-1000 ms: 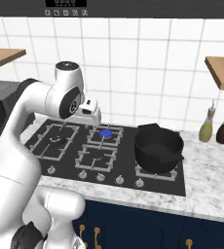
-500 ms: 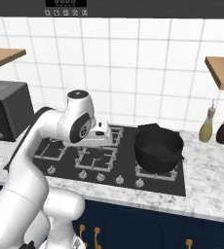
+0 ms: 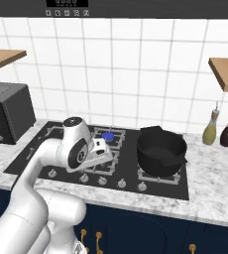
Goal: Turn off the rear center burner of the stove.
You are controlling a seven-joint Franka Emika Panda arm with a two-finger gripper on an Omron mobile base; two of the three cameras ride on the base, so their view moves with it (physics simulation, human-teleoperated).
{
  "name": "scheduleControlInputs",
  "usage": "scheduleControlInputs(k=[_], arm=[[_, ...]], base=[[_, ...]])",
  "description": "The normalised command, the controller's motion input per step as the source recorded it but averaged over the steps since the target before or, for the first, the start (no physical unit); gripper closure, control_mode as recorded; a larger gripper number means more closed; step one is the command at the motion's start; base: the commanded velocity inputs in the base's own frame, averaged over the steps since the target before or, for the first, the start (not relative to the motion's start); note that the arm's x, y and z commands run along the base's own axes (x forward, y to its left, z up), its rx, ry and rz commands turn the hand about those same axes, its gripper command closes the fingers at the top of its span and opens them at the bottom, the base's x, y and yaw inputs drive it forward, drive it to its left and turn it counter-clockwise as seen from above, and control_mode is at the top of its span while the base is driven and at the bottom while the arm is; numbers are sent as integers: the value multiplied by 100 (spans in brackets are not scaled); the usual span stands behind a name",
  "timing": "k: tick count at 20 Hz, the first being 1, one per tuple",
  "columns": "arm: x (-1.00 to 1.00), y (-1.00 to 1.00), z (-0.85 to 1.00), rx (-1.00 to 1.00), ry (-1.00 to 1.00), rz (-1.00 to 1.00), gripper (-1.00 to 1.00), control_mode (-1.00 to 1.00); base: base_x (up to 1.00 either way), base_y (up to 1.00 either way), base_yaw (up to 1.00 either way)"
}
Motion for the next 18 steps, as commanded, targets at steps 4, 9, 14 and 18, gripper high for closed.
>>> scheduleControlInputs(k=[4, 9, 14, 18], arm=[[20, -3, -31, 0, 1, 14, -100, -100], [30, -2, -24, 0, 5, 7, -100, -100], [31, 0, -23, 0, 7, 4, -100, -100], [30, 0, -23, 0, 11, 1, -100, -100]], base=[[0, 0, 0], [0, 0, 0], [0, 0, 0], [0, 0, 0]])
